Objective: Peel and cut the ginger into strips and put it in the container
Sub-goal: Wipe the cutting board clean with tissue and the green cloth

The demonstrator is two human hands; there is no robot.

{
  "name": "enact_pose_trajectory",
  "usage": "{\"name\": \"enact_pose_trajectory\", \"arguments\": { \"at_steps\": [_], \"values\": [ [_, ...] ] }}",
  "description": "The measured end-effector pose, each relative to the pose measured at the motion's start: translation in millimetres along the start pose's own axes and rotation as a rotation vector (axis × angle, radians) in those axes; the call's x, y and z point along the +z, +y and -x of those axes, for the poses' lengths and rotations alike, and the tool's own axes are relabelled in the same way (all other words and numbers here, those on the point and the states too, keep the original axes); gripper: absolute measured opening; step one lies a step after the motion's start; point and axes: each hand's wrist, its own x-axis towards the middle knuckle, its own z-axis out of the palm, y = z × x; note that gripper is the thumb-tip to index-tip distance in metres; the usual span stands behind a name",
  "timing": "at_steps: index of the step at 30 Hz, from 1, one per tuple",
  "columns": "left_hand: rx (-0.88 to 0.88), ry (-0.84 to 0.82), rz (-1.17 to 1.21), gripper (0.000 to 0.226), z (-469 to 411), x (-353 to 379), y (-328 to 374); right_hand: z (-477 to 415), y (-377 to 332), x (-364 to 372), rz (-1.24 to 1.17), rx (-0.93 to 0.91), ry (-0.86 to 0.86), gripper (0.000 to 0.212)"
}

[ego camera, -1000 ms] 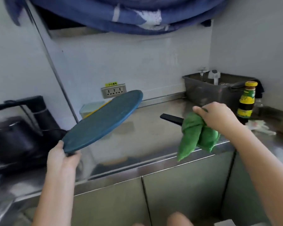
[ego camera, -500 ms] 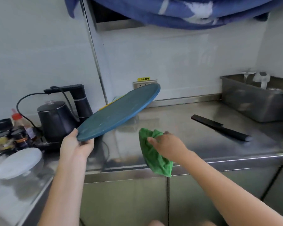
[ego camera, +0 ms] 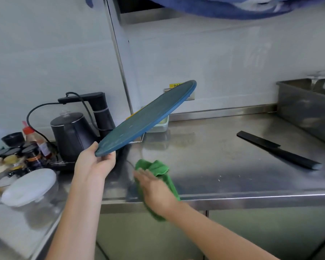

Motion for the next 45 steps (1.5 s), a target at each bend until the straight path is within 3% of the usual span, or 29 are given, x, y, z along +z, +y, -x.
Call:
{"name": "enact_pose_trajectory", "arguments": {
  "at_steps": [2,5,12,22,27,30,35,45],
  "values": [
    [-0.01,-0.012,-0.012,0.012,-3.8,3.0,-4.0,-4.8,-8.3,13.6,0.138,-0.047,-0.159,0.05],
    [-0.012,-0.01,-0.027,0.012,-10.9,10.1,-16.1,-12.6,0.4,12.0,0.271,-0.018,-0.237,0.048],
    [0.007,0.004,-0.052,0.014,-22.7,13.2,-34.0,5.8,63.0,-30.8,0.304,0.15,-0.147,0.048],
    [-0.078,0.018,-0.026,0.019,-53.9,-9.9,-49.1,101.6,185.1,-134.5,0.434,0.567,0.006,0.051],
    [0.036,-0.013,-0.341,0.023,-47.3,-8.1,-64.1,133.8,182.9,-146.1,0.251,0.217,-0.123,0.049],
    [0.062,-0.024,-0.567,0.024,-50.2,-10.3,-66.6,128.2,188.3,-149.5,0.288,0.149,-0.217,0.058],
    [0.066,-0.022,-0.829,0.027,-51.9,-22.5,-59.1,83.4,203.1,-150.5,0.386,0.243,-0.202,0.048],
    [0.046,0.105,-0.853,0.024,-65.9,-37.2,-72.3,7.3,229.5,-142.4,0.394,0.561,-0.064,0.05]
  ]
}}
